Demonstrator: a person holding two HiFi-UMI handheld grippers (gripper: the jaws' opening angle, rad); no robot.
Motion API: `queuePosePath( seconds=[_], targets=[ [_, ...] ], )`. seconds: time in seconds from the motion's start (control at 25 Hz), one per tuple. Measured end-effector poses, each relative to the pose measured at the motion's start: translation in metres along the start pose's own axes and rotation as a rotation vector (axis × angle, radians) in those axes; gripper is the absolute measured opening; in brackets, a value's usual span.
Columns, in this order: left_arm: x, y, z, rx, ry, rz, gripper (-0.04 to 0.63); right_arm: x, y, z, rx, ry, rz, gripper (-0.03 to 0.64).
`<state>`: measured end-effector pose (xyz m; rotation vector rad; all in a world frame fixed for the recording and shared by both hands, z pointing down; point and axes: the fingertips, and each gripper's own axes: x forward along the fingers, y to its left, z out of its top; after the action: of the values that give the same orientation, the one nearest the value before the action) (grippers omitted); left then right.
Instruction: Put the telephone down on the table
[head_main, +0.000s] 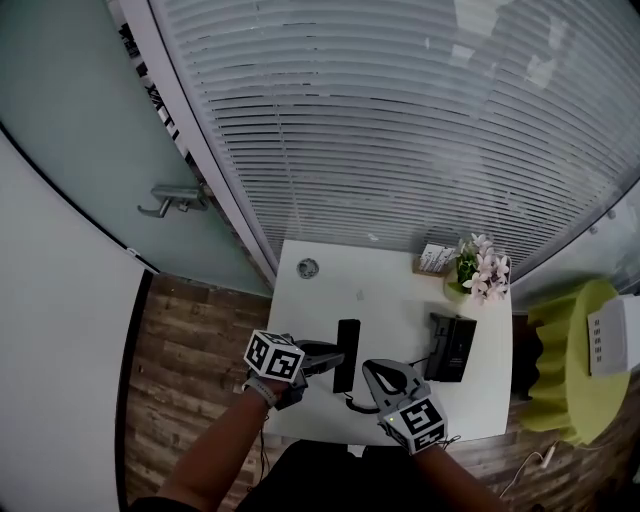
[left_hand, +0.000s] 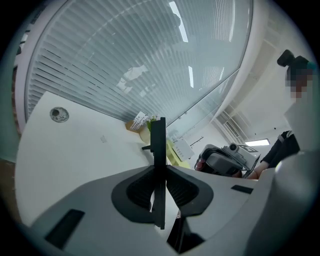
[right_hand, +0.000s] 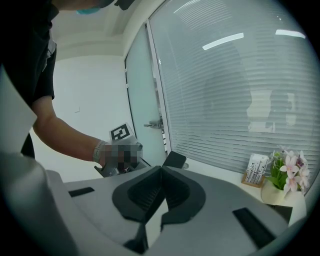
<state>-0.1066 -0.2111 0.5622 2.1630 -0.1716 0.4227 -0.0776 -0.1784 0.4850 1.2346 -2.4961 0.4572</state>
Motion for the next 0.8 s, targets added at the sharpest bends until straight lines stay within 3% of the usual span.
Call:
queuePosePath(
  seconds=[0.8],
  targets=[
    [-0.046, 0.092, -0.032, -0.111, 0.040, 0.071, 0.075, 0.093, 0.030, -0.018, 0.020, 0.067, 0.033, 0.023]
  ],
)
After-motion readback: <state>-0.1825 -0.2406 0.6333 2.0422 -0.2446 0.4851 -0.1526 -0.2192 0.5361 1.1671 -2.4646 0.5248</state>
